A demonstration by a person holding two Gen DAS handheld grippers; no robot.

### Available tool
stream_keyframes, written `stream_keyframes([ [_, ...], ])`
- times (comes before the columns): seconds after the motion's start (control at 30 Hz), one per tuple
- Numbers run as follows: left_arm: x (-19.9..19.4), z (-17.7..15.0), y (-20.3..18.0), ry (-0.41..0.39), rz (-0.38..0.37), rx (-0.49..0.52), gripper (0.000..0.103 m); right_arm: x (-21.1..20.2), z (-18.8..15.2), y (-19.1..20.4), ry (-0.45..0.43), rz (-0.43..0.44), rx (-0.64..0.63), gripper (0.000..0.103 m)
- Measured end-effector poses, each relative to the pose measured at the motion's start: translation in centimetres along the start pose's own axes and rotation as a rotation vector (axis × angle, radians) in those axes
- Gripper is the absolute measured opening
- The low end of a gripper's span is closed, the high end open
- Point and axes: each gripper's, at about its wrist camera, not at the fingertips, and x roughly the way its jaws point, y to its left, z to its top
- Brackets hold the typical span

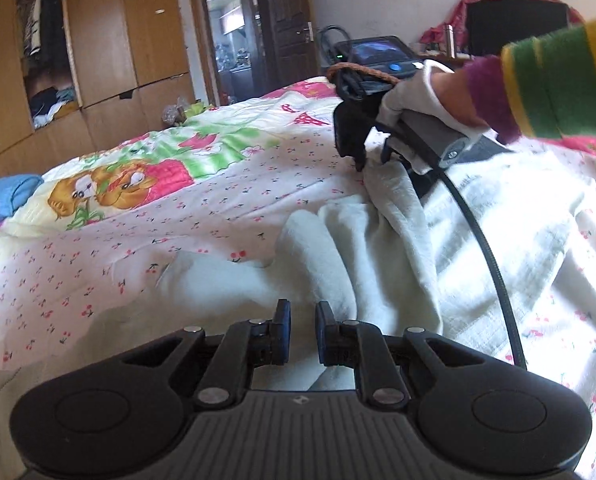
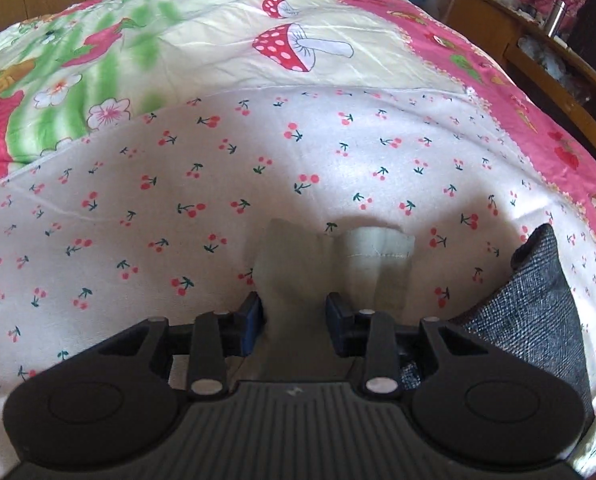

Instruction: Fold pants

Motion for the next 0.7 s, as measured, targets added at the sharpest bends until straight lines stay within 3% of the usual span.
stream_keyframes([
  [0.17, -0.4, 0.0, -0.2, -0.029, -0.007, -0.013, 0.030, -1.2, 0.9, 0.9, -0.021, 0.013, -0.027, 0.043],
  [0.27, -0.5, -0.1, -0.7, -0.043, -0.013, 0.005, 0.030, -0.3, 1.0, 2.6, -0.029, -0.055, -0.111, 0.046],
  [0.37, -0.5, -0.3, -0.5, -0.049, -0.017, 0.005, 0.030, 1.3, 0.6, 3.1, -0.012, -0.116, -0.136, 0.043],
  [0.4, -0.4, -0.4, -0.4, -0.048, -0.010, 0.010, 0.030, 1.3, 0.5, 2.9, -0.017, -0.110, -0.126, 0.039],
  [0.43, -0.4, -0.5, -0.3, -0.048, -0.003, 0.014, 0.030, 1.2, 0.5, 2.6, -0.017, -0.107, -0.115, 0.020],
  [0.5, -0.4, -0.6, -0.1, -0.048, 0.001, 0.010, 0.030, 0.6, 0.5, 1.7, -0.014, -0.085, -0.089, 0.004],
  [0.6, -0.6, -0.4, 0.1, -0.056, -0.010, -0.005, 0.030, -1.6, 0.7, -0.2, -0.050, -0.028, -0.041, 0.002],
  [0.7, -1.0, 0.0, -0.3, -0.080, -0.004, 0.011, 0.031, -5.7, 0.8, -2.9, -0.128, 0.117, 0.074, 0.002],
])
